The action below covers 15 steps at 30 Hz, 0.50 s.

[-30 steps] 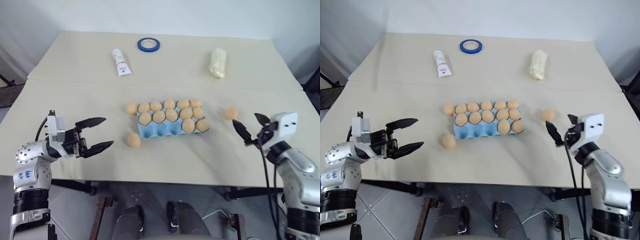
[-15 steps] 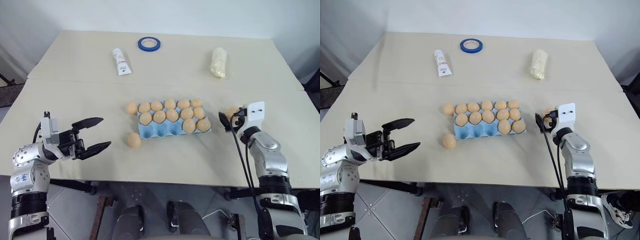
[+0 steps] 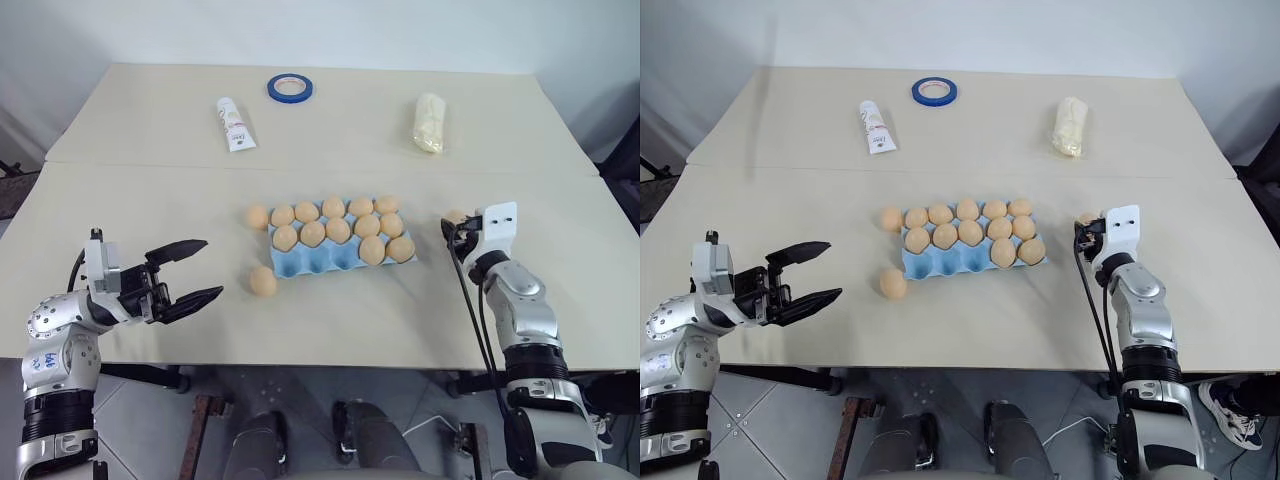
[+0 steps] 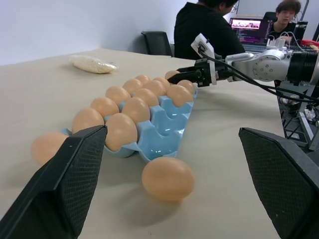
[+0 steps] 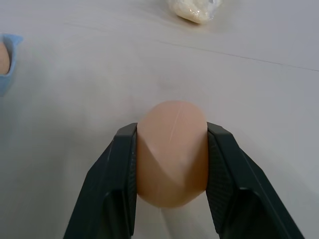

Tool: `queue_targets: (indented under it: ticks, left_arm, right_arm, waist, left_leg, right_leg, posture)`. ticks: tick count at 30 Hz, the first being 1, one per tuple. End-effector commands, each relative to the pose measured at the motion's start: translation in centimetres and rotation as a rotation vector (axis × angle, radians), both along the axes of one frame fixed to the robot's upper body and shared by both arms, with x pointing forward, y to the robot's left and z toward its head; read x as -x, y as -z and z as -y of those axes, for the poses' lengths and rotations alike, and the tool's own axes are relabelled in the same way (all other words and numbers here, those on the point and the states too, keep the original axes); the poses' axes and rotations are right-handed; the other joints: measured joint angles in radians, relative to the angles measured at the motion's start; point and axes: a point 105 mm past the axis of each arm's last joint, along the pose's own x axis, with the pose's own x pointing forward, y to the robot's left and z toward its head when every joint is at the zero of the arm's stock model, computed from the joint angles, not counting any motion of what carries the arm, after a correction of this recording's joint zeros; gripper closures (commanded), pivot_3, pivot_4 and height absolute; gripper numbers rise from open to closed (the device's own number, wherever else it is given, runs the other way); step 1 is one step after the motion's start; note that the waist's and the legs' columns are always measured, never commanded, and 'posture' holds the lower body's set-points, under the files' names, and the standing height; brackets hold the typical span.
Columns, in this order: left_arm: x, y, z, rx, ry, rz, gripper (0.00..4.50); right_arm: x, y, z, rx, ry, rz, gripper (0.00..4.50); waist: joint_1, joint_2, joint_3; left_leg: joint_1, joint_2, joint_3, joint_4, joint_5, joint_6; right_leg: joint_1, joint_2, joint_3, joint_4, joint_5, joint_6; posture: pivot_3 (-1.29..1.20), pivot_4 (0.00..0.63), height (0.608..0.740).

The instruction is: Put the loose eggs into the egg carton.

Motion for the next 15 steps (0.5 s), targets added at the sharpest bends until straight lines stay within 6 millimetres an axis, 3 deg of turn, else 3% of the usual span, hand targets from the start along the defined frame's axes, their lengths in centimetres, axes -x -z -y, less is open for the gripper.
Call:
queue_targets:
  ticks: [1, 5, 10, 12, 15]
  left_arm:
    - [0.3, -0.7, 0.2, 0.009, 0.010, 0.029, 0.00]
    - [0.3, -0.8, 0.4, 0.010, 0.013, 0.029, 0.00]
    - [0.2, -0.8, 0.4, 0.009, 0.015, 0.027, 0.00]
    - [0.2, -0.8, 0.4, 0.009, 0.015, 0.029, 0.00]
    - [0.1, -0.8, 0.5, 0.008, 0.015, 0.033, 0.00]
  right_arm:
    - [0.4, -5.1, -3.1, -0.024, -0.102, 0.140, 3.12]
    - [2.3, -8.1, -9.0, -0.075, -0.306, 0.172, 3.12]
    - [6.0, -8.0, -15.1, -0.049, -0.575, 0.139, 3.12]
    - [7.0, -7.2, -16.3, -0.028, -0.628, 0.108, 3.12]
    - [7.5, -6.2, -16.7, 0.004, -0.642, 0.079, 3.12]
  waist:
    - [-0.001, 0.000, 0.000]
    - [-0.003, 0.000, 0.000]
    - [0.003, 0.000, 0.000]
    - [0.007, 0.000, 0.000]
    - [0.006, 0.000, 0.000]
  left_leg:
    - [0.000, 0.000, 0.000, 0.000, 0.000, 0.000]
    - [0.000, 0.001, 0.000, 0.000, 0.000, -0.001]
    - [0.000, 0.001, -0.001, 0.000, 0.000, -0.001]
    - [-0.001, 0.000, -0.002, 0.000, 0.000, -0.001]
    - [-0.002, 0.000, -0.003, 0.000, 0.000, -0.001]
  right_leg:
    - [0.000, 0.000, 0.000, 0.000, 0.000, 0.000]
    - [-0.001, 0.000, 0.000, 0.002, 0.000, 0.000]
    - [-0.001, 0.000, -0.001, 0.001, 0.000, 0.000]
    - [-0.001, -0.001, -0.002, -0.001, 0.000, 0.000]
    - [-0.001, -0.002, -0.003, -0.002, 0.000, 0.000]
  posture:
    - [0.00, 0.150, 0.740]
    - [0.00, 0.150, 0.740]
    - [0.00, 0.150, 0.740]
    - [0.00, 0.150, 0.740]
    - [0.00, 0.150, 0.740]
